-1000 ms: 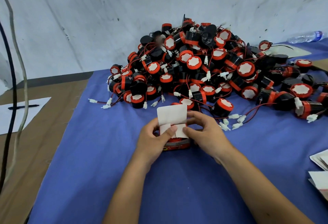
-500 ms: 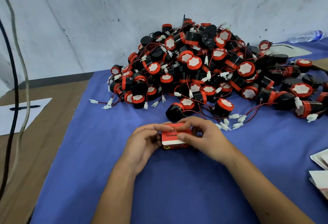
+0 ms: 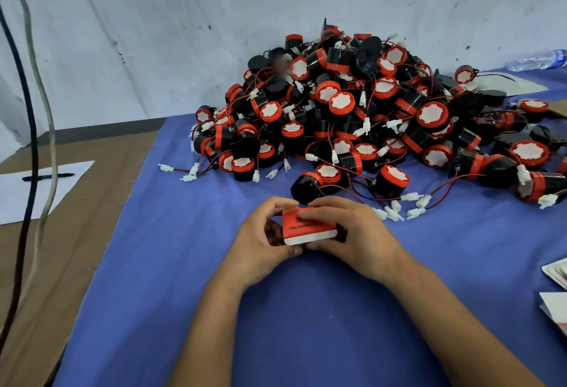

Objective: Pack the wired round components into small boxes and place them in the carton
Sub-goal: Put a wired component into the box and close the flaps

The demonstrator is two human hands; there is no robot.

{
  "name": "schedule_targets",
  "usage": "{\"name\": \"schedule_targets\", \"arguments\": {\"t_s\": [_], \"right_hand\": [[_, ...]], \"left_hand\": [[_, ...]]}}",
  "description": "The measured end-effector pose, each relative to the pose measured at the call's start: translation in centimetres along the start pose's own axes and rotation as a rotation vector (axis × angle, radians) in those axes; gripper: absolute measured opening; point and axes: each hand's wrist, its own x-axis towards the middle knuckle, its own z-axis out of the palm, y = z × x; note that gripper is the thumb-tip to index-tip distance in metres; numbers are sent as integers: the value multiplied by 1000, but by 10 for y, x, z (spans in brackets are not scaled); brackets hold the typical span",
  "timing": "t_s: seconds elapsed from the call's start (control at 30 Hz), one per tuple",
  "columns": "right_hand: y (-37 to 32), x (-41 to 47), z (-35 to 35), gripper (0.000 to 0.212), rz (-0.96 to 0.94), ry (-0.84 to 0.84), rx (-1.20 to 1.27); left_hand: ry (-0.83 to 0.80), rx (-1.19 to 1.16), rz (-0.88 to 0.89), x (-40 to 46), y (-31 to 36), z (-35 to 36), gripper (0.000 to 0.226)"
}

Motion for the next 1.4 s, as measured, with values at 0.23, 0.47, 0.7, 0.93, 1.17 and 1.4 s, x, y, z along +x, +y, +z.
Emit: {"name": "schedule_targets", "arguments": {"t_s": [0.23, 0.47, 0.7, 0.93, 1.17, 1.4], "right_hand": [[-10, 1, 2, 39, 69, 77, 29], [-10, 0, 8, 33, 117, 108, 53], [-7, 0, 10, 29, 202, 197, 414], [-12, -1, 14, 25, 157, 232, 157], [-13, -5, 17, 15, 104, 253, 40], [-10, -1, 8, 28, 108, 308, -8]], "left_hand": [[35, 43, 1, 3, -1, 4, 69], [58, -3, 5, 5, -3, 3, 74], [171, 47, 99, 2, -1, 7, 53], [432, 266, 279, -2, 3, 18, 31], [466, 454, 368, -7, 4, 38, 32], [265, -41, 91, -5, -2, 24, 50]]}}
